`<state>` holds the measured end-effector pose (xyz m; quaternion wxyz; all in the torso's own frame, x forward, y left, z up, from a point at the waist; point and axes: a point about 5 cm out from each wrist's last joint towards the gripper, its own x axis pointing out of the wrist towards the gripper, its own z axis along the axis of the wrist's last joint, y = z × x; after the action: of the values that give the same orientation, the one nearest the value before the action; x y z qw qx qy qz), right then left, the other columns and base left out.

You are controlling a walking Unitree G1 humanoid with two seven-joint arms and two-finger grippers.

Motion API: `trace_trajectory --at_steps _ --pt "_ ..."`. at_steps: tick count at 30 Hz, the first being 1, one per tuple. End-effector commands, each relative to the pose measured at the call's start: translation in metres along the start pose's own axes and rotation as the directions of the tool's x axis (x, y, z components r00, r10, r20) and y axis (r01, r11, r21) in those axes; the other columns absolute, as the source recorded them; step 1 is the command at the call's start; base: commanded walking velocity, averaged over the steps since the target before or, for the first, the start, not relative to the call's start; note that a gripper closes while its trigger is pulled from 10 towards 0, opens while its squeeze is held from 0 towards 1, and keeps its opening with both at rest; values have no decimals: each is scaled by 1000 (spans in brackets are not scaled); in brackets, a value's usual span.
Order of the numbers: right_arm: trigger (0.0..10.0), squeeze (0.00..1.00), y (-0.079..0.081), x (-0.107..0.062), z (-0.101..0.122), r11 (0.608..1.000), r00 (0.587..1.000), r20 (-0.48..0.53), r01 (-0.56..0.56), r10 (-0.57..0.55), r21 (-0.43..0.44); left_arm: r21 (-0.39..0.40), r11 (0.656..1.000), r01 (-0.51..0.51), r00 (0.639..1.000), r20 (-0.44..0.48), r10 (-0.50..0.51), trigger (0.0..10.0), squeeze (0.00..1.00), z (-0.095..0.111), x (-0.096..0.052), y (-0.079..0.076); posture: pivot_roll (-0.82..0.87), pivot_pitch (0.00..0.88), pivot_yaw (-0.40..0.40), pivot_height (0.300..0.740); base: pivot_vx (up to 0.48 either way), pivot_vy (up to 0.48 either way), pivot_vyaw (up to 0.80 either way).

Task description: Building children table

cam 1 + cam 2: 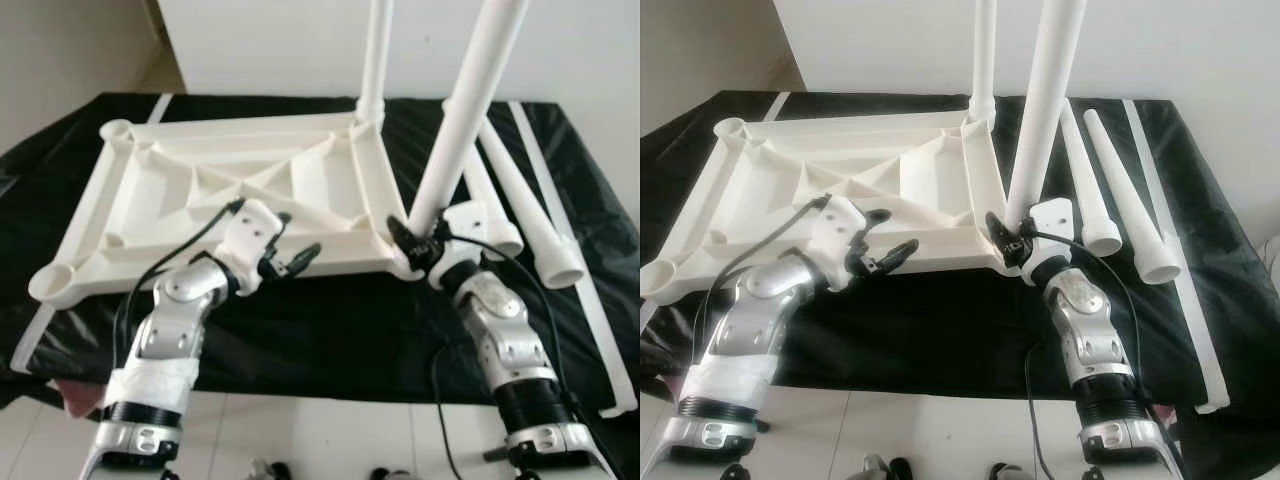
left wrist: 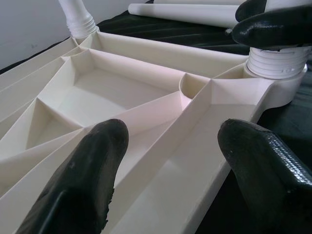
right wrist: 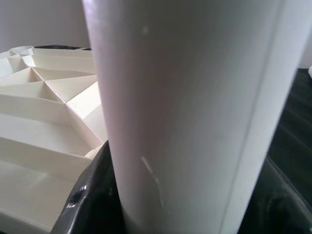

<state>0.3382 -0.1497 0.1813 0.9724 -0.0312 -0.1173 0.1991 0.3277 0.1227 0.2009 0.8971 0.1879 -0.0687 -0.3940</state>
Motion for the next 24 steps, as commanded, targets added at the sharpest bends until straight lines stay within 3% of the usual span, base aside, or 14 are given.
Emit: trace_trajectory --at_steps 1,5,6,7,10,13,18,21,24 --pt "0 0 2 -6 -19 998 996 -80 30 -26 51 8 1000 -30 1000 -5 30 10000 0 1 -2 1 -76 151 23 740 0 0 0" --pt "0 0 3 -8 -20 990 986 -108 130 -124 49 11 1000 -25 1000 -10 26 10000 0 1 -3 2 -76 156 28 740 0 0 0" --pt "9098 0 5 -8 -21 975 970 -130 216 -206 60 12 1000 -23 1000 -12 23 10000 0 1 -3 1 -77 157 29 740 0 0 0" --pt "10000 0 8 -8 -21 965 960 -141 253 -243 62 11 1000 -20 1000 -13 20 10000 0 1 -3 1 -78 158 29 740 0 0 0" --pt "10000 0 14 -10 -22 950 945 -156 302 -288 74 11 1000 -14 1000 -14 14 10000 0 0 -2 -1 -78 157 31 740 0 0 0" --pt "10000 0 24 -13 -23 908 904 -173 409 -390 88 10 1000 -9 1000 -15 9 10000 0 0 -3 -2 -76 157 29 740 0 0 0" --pt "10000 0 33 -19 -23 811 808 -183 580 -560 75 11 1000 -6 1000 -17 6 10000 0 -1 -3 -3 -73 154 27 740 0 0 0" --pt "10000 0 37 -20 -24 785 780 -192 616 -595 71 13 1000 -5 1000 -18 5 10000 0 -1 -2 -3 -68 149 29 740 0 0 0" --pt "10000 0 43 -18 -23 797 794 -194 598 -576 81 16 1000 -4 1000 -17 4 10000 0 0 -2 -3 -68 145 31 740 0 0 0"
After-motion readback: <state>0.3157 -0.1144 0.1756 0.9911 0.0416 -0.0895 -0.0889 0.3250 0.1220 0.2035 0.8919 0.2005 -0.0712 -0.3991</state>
